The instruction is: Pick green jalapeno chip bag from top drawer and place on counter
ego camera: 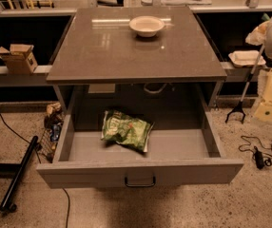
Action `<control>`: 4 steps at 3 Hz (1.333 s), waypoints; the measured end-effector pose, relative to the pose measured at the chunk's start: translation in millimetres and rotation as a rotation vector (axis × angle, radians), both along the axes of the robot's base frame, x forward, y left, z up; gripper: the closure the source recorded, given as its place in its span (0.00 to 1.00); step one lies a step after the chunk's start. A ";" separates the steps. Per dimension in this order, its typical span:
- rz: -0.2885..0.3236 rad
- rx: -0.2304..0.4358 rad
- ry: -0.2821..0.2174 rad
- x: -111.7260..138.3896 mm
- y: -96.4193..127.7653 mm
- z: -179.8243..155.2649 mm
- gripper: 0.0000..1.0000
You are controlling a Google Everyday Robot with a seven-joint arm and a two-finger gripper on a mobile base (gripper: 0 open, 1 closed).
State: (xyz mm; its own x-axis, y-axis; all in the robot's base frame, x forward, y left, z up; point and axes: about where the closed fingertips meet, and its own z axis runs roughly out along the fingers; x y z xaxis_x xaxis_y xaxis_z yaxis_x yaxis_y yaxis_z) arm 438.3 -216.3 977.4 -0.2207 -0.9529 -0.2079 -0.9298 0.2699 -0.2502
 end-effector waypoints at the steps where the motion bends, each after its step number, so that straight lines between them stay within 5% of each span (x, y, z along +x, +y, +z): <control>1: 0.000 0.000 0.000 0.0 0.0 0.0 0.00; 2: -0.018 0.067 0.012 10.8 15.1 -23.1 0.00; 4: -0.055 0.350 0.043 49.6 86.6 -122.1 0.00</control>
Offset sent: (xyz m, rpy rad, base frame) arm 0.0353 0.0461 -0.0760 0.2126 0.0565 -0.0552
